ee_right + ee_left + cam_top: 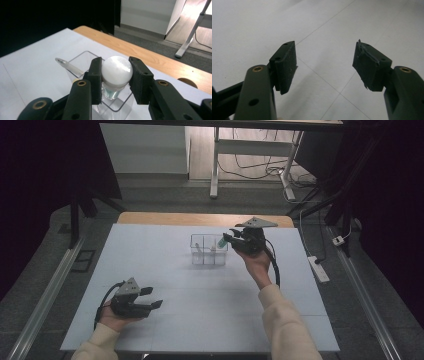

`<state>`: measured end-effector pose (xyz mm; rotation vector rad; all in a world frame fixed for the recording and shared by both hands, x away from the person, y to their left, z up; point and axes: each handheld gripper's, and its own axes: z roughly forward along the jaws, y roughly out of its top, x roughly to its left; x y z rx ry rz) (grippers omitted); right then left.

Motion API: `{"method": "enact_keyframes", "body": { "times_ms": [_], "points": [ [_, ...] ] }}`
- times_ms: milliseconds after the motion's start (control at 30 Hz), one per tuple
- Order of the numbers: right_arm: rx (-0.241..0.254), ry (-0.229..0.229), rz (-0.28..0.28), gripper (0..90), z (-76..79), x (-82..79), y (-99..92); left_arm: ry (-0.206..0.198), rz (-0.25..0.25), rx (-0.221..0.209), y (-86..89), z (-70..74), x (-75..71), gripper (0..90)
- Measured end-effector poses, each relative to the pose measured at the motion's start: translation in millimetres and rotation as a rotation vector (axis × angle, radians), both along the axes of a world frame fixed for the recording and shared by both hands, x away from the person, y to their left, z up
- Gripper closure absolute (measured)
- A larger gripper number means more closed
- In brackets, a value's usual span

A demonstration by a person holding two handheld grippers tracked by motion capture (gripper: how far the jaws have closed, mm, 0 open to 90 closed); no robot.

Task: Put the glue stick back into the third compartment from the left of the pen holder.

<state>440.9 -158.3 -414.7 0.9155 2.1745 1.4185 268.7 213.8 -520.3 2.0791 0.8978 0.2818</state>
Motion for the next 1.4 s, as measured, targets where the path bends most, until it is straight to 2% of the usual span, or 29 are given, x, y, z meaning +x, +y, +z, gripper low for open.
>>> {"method": "enact_keyframes", "body": {
  "times_ms": [233, 333, 433, 467, 567, 667, 833, 1200, 1333, 1400],
  "points": [
    [-0.036, 0.041, -0.006, 63.8, -12.9, 6.9, 6.2, -0.007, 0.002, 0.007, -1.1, 0.0, -0.5, 35.3],
    [-0.029, 0.043, -0.009, 62.0, -16.2, 7.6, 6.1, -0.003, 0.002, 0.011, -1.1, -0.7, 0.2, 35.2],
    [0.010, 0.036, -0.007, 57.2, -13.2, 4.7, 1.7, -0.002, 0.003, 0.007, -0.3, -0.6, 0.1, 35.3],
    [0.008, 0.030, -0.011, 55.7, -11.3, 2.6, -0.2, -0.002, 0.003, 0.007, 0.0, -0.4, 0.1, 35.3],
    [0.007, 0.007, -0.018, 51.8, -6.7, -6.7, -8.1, -0.001, 0.003, 0.006, -0.1, -0.6, 0.1, 35.3],
    [0.006, 0.008, -0.006, 49.2, -5.3, -18.5, -20.7, 0.000, 0.002, 0.006, -0.1, -0.6, 0.2, 35.2],
    [-0.027, 0.022, 0.019, 45.1, -11.3, -44.2, -42.7, 0.001, 0.011, 0.000, 1.1, -0.4, 0.1, 35.1],
    [-0.053, 0.049, 0.060, 41.5, -42.3, -97.3, -95.4, 0.007, 0.013, 0.000, 1.4, -0.7, 0.6, 34.6],
    [-0.086, 0.055, 0.060, 40.8, -54.0, -111.1, -113.6, 0.008, 0.014, 0.000, 1.6, -0.7, 1.1, 34.6],
    [-0.077, 0.064, 0.055, 40.7, -58.4, -114.8, -121.9, 0.008, 0.015, 0.001, 1.3, -0.6, 1.0, 34.6]
  ]
}}
